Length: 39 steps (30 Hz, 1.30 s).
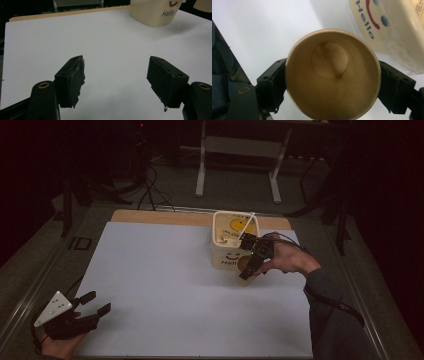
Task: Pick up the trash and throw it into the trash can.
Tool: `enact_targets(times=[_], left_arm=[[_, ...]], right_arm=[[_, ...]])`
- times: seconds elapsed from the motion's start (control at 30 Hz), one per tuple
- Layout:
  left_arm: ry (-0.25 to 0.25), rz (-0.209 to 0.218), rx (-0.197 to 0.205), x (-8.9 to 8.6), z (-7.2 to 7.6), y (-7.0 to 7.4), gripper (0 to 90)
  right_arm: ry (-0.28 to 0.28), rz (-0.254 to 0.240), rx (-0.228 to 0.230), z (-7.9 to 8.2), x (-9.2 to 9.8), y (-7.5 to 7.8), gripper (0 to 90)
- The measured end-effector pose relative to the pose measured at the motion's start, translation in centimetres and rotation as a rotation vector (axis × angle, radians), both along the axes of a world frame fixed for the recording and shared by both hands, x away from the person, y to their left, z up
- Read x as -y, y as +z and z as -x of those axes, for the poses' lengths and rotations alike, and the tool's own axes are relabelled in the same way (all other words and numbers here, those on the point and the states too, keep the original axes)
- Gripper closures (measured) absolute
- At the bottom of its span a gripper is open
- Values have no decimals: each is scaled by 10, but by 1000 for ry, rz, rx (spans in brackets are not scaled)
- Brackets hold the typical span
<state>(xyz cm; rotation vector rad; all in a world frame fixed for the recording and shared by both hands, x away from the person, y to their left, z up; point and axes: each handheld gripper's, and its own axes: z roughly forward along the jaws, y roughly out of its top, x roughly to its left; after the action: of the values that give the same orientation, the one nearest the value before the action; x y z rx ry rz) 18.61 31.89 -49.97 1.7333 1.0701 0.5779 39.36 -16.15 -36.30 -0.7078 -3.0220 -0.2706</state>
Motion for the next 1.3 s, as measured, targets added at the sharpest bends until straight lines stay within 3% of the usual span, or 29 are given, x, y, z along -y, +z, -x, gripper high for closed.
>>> enact_targets(times=[0.77,1.3], left_arm=[[2,3,-3,-2,1,0,303],[4,7,-4,-2,1,-1,303]], right_arm=[[9,1,28,-4,6,48,190],[-4,-27,46,-6,14,81,190]])
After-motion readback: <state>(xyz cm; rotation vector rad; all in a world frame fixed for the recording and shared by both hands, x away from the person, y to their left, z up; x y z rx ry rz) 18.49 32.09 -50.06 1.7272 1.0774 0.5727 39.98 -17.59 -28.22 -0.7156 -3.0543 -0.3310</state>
